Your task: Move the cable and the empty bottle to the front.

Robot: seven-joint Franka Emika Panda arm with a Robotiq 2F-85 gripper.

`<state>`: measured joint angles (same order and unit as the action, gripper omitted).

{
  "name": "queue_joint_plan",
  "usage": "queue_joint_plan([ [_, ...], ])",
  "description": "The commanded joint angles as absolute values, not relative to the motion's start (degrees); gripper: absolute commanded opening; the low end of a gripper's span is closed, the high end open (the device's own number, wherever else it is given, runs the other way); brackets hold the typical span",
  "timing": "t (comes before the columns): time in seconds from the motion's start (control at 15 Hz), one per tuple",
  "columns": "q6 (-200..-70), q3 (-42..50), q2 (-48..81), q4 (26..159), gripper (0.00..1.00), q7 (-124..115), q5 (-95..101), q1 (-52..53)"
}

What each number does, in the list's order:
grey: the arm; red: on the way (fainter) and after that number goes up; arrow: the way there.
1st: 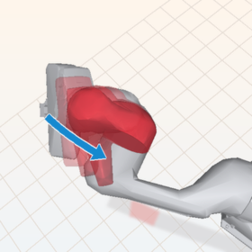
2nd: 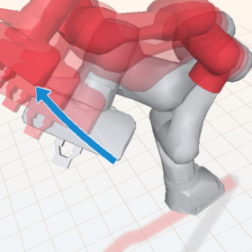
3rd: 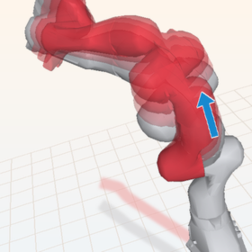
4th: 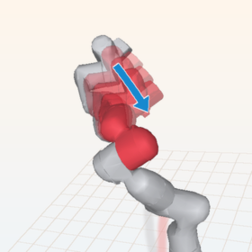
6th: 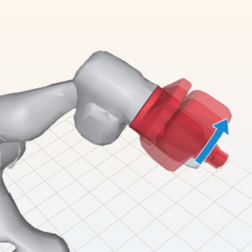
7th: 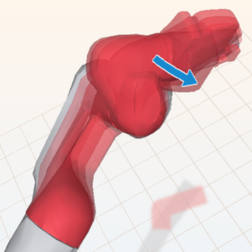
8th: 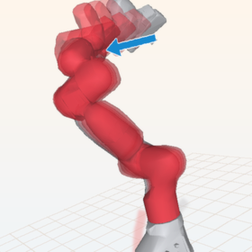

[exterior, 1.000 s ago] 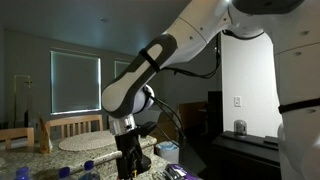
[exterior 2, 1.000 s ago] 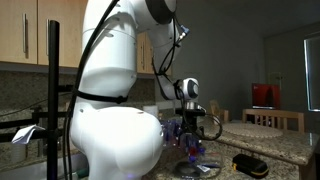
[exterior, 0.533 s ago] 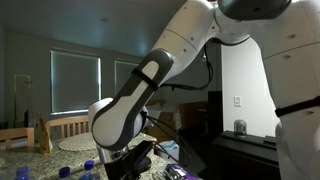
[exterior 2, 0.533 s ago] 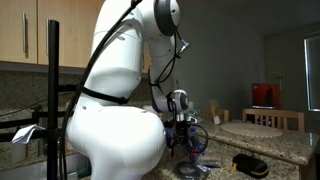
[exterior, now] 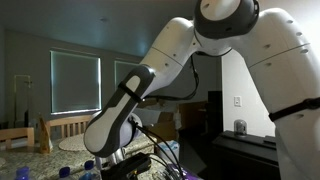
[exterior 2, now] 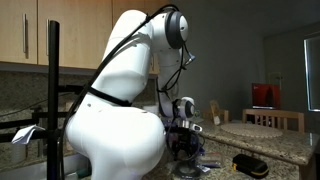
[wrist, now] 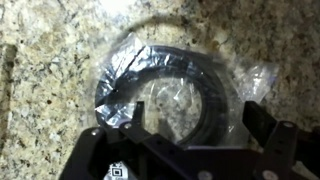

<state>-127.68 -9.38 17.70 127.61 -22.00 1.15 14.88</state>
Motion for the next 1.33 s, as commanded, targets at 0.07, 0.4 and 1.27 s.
queue_joint_plan([
  [0.07, -128.35, -7.32, 17.92, 124.49, 1.0, -26.29, -5.72, 13.12],
  [0.4, -129.51, -4.68, 20.02, 121.69, 1.0, -35.02, -9.66, 13.1],
  [1.27, -129.56, -3.45, 22.49, 118.83, 0.13, -46.3, -11.01, 13.53],
])
